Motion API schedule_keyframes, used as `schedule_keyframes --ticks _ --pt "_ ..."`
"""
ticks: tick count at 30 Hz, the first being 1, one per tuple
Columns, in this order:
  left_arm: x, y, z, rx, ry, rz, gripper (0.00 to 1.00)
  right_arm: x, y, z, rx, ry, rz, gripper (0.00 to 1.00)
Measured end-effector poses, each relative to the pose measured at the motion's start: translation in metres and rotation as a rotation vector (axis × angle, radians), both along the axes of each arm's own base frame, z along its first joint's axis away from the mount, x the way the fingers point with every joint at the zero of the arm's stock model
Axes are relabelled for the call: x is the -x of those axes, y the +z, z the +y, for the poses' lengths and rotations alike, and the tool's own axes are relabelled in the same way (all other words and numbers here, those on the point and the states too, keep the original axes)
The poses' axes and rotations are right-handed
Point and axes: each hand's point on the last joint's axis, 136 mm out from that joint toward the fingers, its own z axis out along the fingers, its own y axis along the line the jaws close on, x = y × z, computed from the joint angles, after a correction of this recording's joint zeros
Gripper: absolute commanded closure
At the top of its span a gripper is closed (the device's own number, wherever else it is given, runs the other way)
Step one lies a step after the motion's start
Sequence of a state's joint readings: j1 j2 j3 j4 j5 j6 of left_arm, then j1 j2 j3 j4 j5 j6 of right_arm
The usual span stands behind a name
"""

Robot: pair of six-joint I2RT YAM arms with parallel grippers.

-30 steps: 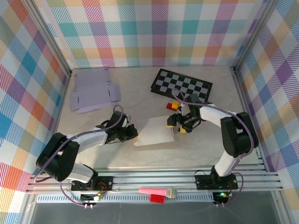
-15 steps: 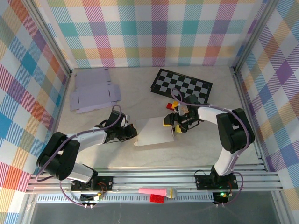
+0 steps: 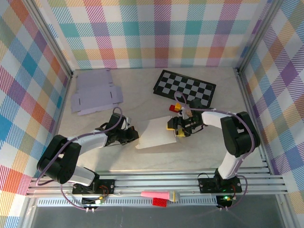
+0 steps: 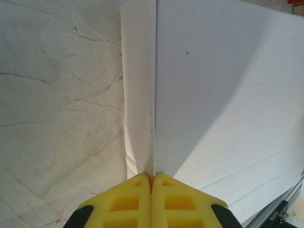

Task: Fold the paper box

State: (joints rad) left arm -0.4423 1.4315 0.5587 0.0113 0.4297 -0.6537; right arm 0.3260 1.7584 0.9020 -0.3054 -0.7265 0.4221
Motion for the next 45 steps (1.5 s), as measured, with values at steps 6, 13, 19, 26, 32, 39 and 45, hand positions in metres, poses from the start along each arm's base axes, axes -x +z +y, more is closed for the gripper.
schedule_keyframes --ticks 6,13,19,26,32,39,45 --pt "0.000 0.000 0.000 0.000 0.000 0.001 1.00 -0.002 0.010 0.019 -0.086 0.017 -0.010 0.30" --pt "-0.001 0.000 0.001 0.000 0.001 0.002 1.00 -0.001 0.017 0.036 -0.135 0.010 -0.012 0.43" --pt "0.000 0.001 0.004 -0.014 0.006 -0.007 0.90 0.000 0.028 0.036 -0.161 -0.058 0.027 0.55" --pt "0.004 0.015 0.023 -0.113 0.028 -0.024 0.71 0.000 0.041 0.038 -0.174 -0.113 0.078 0.68" --pt "-0.011 0.087 0.021 -0.150 -0.034 -0.262 0.69 0.000 0.050 0.037 -0.166 -0.170 0.168 0.72" --pt "0.026 0.151 -0.026 -0.195 -0.434 -0.638 0.63 0.004 0.062 0.025 -0.132 -0.285 0.355 0.74" --pt "0.061 0.153 -0.048 -0.301 -0.787 -0.816 0.49 0.015 0.068 0.009 -0.118 -0.401 0.565 0.74"
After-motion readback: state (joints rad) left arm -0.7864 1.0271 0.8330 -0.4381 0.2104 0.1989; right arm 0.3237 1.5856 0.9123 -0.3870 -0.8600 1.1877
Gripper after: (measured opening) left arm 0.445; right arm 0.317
